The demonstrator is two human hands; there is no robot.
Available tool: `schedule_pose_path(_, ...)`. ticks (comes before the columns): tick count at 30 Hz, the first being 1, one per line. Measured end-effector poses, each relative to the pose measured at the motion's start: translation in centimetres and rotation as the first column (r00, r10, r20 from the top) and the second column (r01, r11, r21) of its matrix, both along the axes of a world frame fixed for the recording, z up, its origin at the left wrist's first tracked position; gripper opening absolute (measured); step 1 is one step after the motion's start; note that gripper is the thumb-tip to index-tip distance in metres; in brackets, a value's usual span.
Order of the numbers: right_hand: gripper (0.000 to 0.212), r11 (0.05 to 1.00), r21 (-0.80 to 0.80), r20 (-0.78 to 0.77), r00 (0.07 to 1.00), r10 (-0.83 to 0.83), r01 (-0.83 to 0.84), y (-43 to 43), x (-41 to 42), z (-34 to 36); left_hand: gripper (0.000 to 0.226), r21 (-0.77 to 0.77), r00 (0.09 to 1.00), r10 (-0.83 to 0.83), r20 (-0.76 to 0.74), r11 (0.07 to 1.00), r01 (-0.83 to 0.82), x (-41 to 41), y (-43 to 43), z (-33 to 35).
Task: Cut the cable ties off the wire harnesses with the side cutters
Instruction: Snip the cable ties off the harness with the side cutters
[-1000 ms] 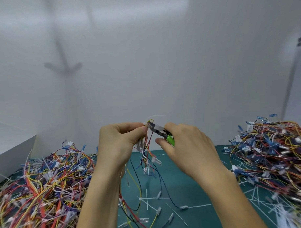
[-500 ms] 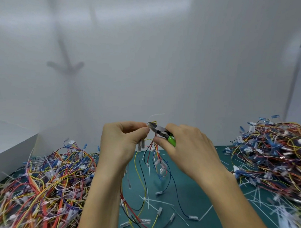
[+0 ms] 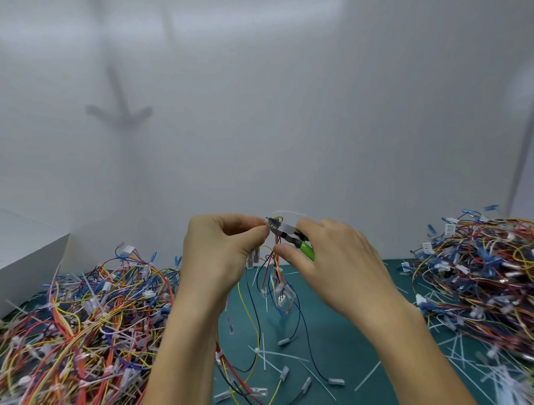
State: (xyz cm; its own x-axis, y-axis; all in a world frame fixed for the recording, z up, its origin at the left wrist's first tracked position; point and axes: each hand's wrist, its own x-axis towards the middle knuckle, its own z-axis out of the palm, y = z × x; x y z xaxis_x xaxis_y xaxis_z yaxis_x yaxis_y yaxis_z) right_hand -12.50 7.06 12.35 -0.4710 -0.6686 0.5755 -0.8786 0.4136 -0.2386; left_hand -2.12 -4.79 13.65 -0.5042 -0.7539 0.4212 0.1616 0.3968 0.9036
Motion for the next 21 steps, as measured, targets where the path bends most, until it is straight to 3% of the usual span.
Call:
schedule_pose_path(10,0.048,0.999,-0.042,-0.002,1.0,-0.007,0.007,-0.04,-0.14,-0.08,0.027,-0.026,1.0,-0.007,0.013,1.0,0.008,0.04,0.25,0.09)
schedule_pose_path(21,0.052,0.997,-0.075,0.078,0.997,0.015,-0.009,0.11,-0.44,-0.12,0.025,-0.034,0.999,-0.013,0.04,0.999,0.014,0.06,0.67,0.25)
